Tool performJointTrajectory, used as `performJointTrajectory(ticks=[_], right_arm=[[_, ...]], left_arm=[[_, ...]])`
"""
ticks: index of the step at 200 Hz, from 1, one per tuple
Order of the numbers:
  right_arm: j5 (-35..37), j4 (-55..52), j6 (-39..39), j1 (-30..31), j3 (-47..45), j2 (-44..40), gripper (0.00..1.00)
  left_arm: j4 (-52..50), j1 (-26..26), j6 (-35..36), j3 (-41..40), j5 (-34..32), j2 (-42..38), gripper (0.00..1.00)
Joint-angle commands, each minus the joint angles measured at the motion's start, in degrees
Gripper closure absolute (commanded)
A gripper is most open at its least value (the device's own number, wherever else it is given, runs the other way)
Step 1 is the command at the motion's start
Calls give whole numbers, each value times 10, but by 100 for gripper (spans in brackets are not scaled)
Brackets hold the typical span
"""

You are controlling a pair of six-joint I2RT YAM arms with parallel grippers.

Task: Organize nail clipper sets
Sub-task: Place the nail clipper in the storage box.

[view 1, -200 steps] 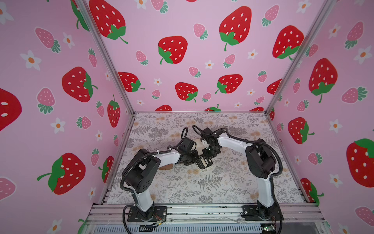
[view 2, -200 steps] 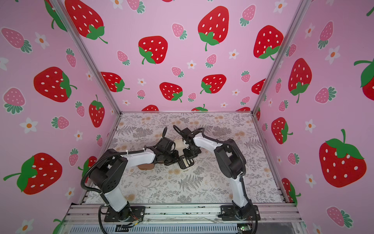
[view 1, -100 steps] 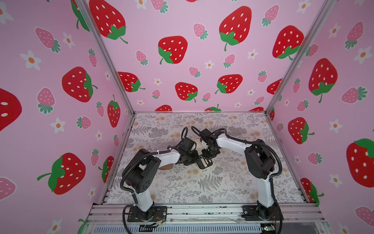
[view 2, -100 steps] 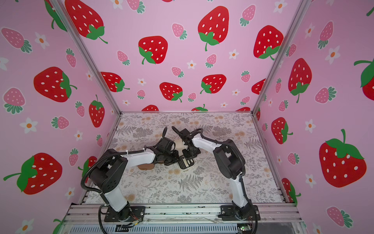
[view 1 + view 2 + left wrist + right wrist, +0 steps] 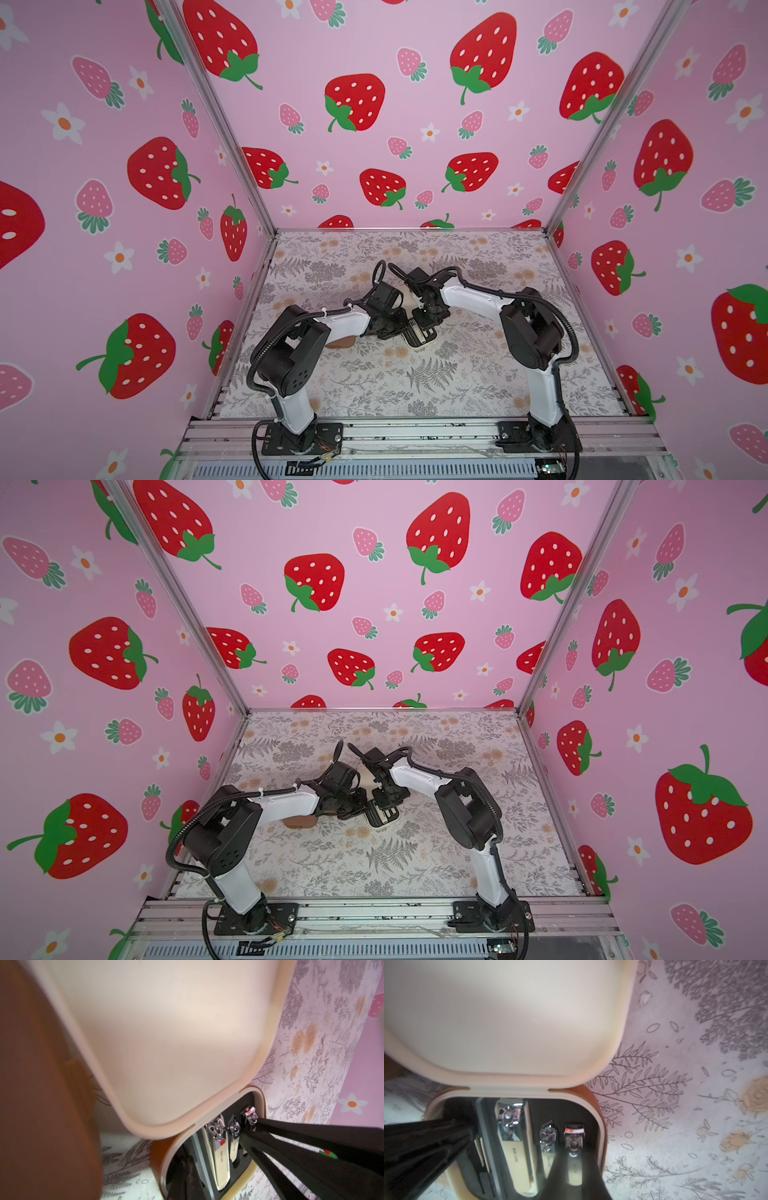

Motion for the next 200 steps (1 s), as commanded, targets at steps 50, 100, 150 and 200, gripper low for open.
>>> performJointTrajectory(ticks=[50,100,150,200], right_arm=[[-61,-60,42,27,-59,23,92],[-54,-55,46,27,-69,44,92],[-26,-51,50,31,-106,57,89],[-7,-56,49,31,-113,43,83]], left_arm=[[-16,1,1,-1,-2,12,100],[-12,1,1,-4,0,10,100],[-13,1,0,-4,0,11,100],[-14,1,1,0,2,14,100]])
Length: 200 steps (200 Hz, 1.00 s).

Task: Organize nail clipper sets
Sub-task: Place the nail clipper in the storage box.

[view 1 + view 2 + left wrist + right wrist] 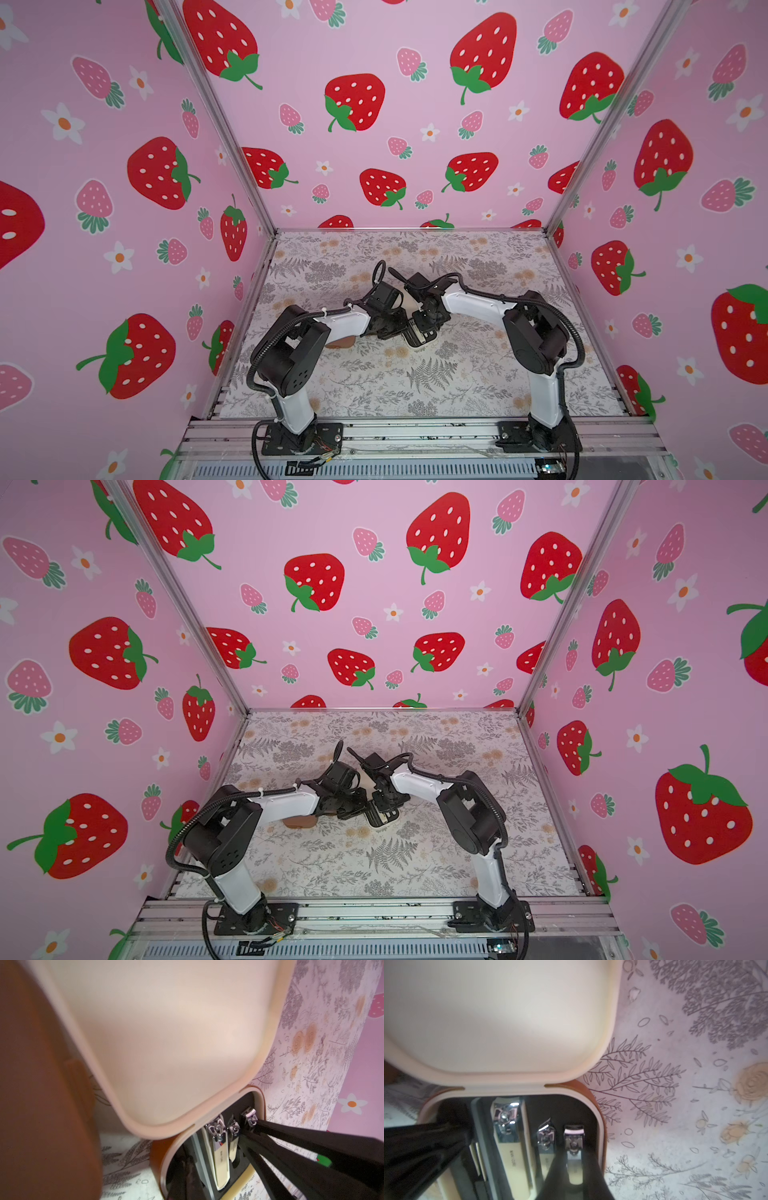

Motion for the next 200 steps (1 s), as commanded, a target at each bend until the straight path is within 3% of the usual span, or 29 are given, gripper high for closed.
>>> performJointTrajectory(ticks=[1,200], right_arm=[[-42,-106,16,15,-56,65,84],[9,-158,-10,15,52,-4,76]], left_arm=[[-14,1,1,-1,1,14,100],[-11,1,0,4,4,24,100]])
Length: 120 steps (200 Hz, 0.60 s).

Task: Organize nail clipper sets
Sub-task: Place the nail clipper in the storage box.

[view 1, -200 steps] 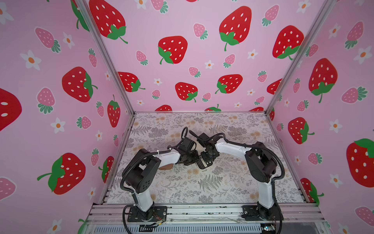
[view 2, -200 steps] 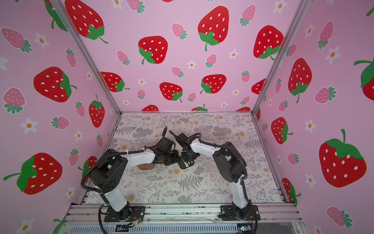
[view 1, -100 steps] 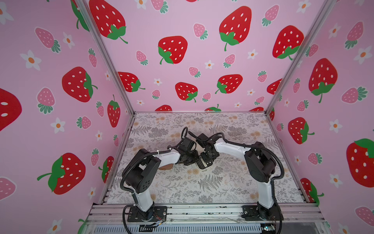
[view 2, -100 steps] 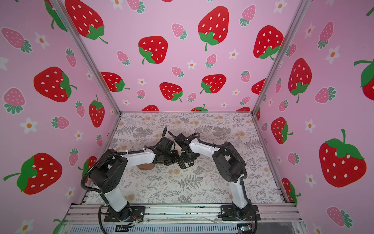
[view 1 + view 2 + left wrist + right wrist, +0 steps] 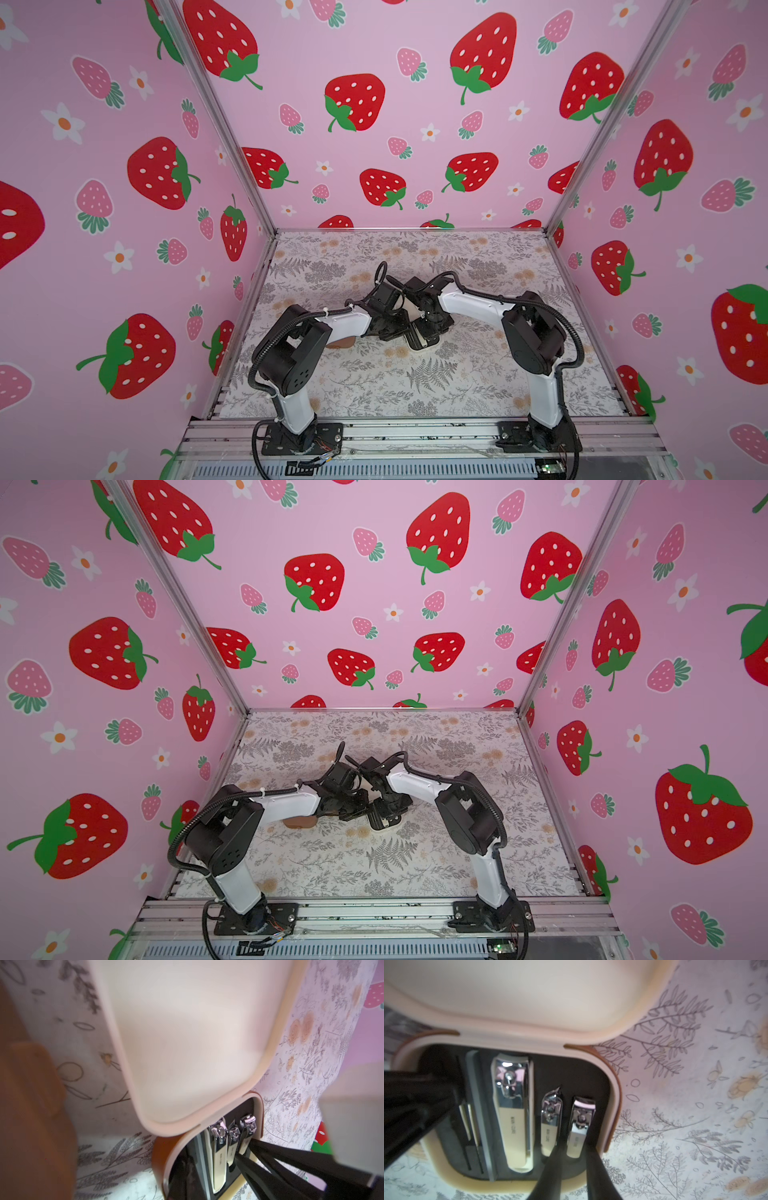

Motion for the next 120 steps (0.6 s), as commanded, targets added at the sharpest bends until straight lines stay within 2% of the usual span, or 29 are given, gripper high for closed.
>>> performJointTrajectory(ticks=[1,51,86,120], right_arm=[[6,-42,-4,3,16,-5,76],[20,-26,-5,3,39,-34,75],[40,22,-10,1,37,-48,74],[31,41,-21,-13,49,-27,80]], left_arm=[[-16,2,0,4,-17,19,100],[-15,2,-1,3,-15,19,100],[-15,2,-1,2,-16,19,100],[-13,2,-1,2,-14,20,100]])
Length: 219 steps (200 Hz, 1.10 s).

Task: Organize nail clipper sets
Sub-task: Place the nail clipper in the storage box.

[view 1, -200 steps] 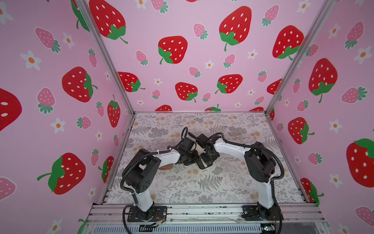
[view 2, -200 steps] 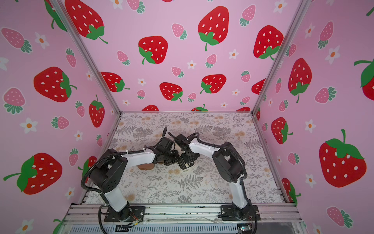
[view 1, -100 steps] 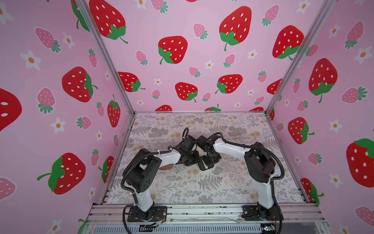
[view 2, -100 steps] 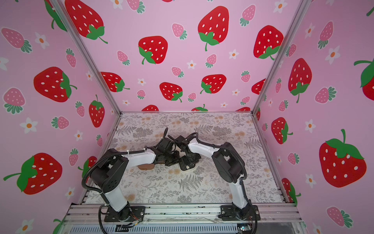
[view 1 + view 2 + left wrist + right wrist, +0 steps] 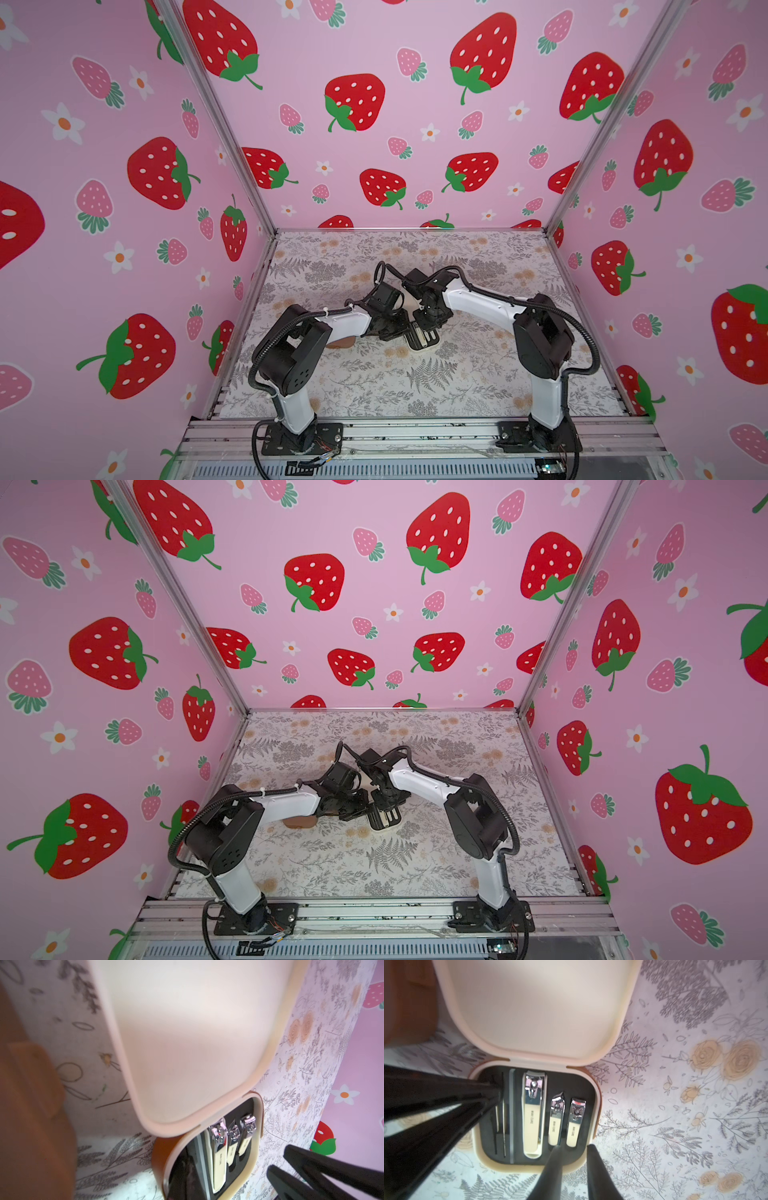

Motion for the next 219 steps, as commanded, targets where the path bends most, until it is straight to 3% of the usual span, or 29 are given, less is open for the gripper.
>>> performJointTrajectory(ticks=[1,62,219], right_arm=[[7,17,-8,-9,19,4,80],[-11,25,-14,-17,26,33,86],[-29,54,-4,-28,-28,55,89]], left_arm=[[-14,2,-1,2,-19,19,100],[-14,2,0,2,-18,20,100],[-17,2,1,1,-20,19,100]])
